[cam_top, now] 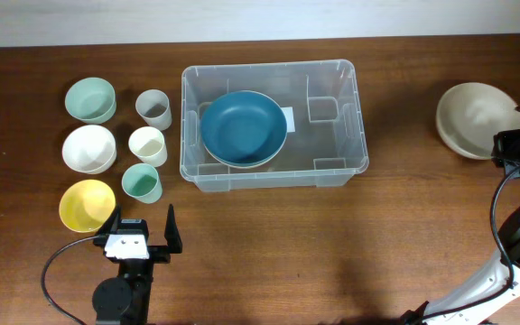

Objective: Pack container
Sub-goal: 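Lift the beige bowl with the right gripper over the bin, then lower the beige bowl onto the teal plate and open the right gripper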

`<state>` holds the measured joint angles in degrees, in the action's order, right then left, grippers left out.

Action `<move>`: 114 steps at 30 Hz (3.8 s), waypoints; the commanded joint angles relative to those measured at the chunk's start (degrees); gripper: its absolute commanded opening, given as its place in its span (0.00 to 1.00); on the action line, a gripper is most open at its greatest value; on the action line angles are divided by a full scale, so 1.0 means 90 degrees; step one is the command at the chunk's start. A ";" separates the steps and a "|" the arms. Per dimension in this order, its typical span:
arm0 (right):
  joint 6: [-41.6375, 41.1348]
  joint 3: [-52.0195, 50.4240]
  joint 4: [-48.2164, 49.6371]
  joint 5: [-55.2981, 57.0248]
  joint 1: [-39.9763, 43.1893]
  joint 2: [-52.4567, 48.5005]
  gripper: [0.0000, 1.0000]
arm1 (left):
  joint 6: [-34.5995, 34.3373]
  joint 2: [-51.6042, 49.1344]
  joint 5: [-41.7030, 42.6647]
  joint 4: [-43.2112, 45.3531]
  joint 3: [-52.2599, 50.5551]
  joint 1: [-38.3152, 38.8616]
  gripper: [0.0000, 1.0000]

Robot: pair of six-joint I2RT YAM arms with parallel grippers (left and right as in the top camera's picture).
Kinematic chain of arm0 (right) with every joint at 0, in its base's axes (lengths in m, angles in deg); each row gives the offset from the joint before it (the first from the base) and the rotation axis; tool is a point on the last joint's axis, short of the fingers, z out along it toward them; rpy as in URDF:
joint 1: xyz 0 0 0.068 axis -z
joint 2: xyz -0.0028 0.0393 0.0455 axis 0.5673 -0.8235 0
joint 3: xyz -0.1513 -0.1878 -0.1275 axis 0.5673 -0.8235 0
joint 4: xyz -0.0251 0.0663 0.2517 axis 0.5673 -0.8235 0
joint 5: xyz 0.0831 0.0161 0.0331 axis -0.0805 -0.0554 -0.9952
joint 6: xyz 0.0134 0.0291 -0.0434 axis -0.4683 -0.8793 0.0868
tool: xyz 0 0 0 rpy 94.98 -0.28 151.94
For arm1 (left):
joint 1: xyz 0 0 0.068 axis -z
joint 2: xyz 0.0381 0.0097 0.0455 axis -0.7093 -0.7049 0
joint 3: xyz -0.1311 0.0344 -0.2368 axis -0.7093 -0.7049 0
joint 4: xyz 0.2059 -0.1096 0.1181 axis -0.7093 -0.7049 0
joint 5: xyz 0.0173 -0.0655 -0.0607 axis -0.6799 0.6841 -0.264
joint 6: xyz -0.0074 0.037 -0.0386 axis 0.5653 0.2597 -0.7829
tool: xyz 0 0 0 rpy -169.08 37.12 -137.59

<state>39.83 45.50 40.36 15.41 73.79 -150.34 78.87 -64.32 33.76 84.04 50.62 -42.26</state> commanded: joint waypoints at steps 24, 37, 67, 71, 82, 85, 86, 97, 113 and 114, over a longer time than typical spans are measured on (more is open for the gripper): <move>0.0986 0.1273 -0.0029 -0.3492 -0.1370 0.2567 0.04 | -0.0063 0.0027 -0.0068 0.0032 -0.0056 -0.0029 1.00; 0.1562 0.1265 -0.0369 -0.2873 -0.4454 0.2511 0.04 | -0.0063 0.0027 -0.0068 0.0032 -0.0056 -0.0029 1.00; 0.1433 0.1265 -0.0437 -0.1817 -0.6113 0.0476 0.05 | -0.0063 0.0027 -0.0068 0.0032 -0.0056 -0.0029 1.00; 0.1435 0.1265 -0.0437 -0.1812 -0.6115 0.0408 0.05 | -0.0063 0.0027 -0.0070 0.0032 -0.0056 -0.0029 1.00; 0.1440 0.1265 -0.0459 -0.1263 -0.6283 0.0316 0.08 | -0.0063 0.0027 -0.0068 0.0032 -0.0056 -0.0029 1.00; 0.1440 0.1265 -0.0461 -0.1265 -0.6292 0.0316 0.08 | -0.0063 0.0027 -0.0068 0.0032 -0.0056 -0.0029 1.00; 0.1440 0.1265 -0.0464 -0.1268 -0.6292 0.0316 0.08 | -0.0063 0.0027 -0.0068 0.0032 -0.0056 -0.0029 1.00; 0.1440 0.1265 -0.0537 -0.1268 -0.6353 0.0316 0.09 | -0.0063 0.0027 -0.0068 0.0032 -0.0056 -0.0029 1.00; 0.1443 0.1265 -0.0578 -0.1263 -0.6445 0.0267 0.09 | -0.0063 0.0027 -0.0068 0.0032 -0.0056 -0.0029 1.00; 0.1445 0.1265 -0.0578 -0.1263 -0.6448 0.0245 0.10 | -0.0063 0.0027 -0.0068 0.0032 -0.0056 -0.0029 1.00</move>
<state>52.99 56.35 35.14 4.08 16.30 -147.24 78.87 -64.32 33.76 84.04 50.62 -42.26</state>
